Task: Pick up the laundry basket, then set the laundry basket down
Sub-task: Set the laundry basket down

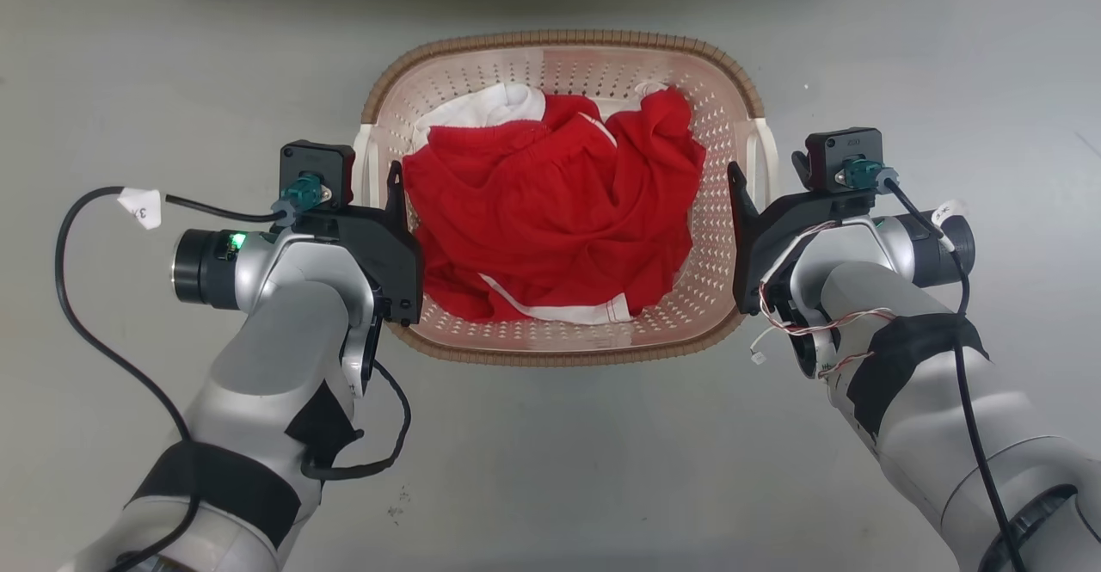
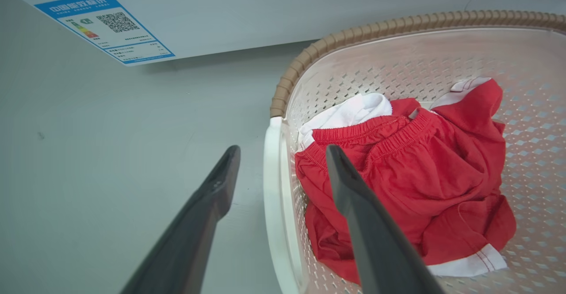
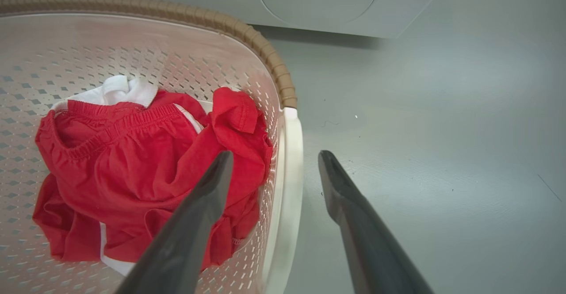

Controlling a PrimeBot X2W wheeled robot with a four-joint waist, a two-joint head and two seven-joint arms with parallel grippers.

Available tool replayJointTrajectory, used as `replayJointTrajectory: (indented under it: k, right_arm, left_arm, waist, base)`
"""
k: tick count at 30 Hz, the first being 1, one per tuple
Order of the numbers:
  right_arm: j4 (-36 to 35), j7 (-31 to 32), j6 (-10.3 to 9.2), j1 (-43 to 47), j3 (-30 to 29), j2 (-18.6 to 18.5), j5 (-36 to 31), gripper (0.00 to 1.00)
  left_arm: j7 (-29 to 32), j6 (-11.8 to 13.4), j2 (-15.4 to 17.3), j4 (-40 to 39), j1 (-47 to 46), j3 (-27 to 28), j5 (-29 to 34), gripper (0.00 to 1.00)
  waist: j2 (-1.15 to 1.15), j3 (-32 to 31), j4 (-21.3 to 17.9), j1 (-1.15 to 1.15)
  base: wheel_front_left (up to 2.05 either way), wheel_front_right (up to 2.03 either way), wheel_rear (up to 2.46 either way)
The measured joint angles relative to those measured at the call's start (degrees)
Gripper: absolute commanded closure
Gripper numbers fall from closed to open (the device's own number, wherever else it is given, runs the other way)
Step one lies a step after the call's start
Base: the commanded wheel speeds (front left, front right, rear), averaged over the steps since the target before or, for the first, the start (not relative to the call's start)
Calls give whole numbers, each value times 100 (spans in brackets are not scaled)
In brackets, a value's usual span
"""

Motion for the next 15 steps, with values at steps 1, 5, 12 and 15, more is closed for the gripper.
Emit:
replayJointTrajectory:
  k: [1,5,12,15]
  right_arm:
    - [-3,-53,0,0,1,0,0,0]
    - [-15,-225,0,0,-15,0,0,0]
    - [-31,-503,51,50,-134,2,8,0]
    - [-31,-555,93,197,-219,2,60,0]
  left_arm:
    - [-65,-3,0,-1,7,1,0,0]
    - [-202,-57,0,-12,19,27,-3,0]
    - [-391,-160,25,-92,274,163,-63,0]
    - [-412,-205,54,-130,488,215,-75,0]
  waist:
    - [0,-40,-2,0]
    - [0,-177,-7,0]
    - [0,-584,-17,0]
    - [0,-796,-21,-1]
  base:
    - [0,0,0]
    - [0,0,0]
    - [0,0,0]
    - [0,0,0]
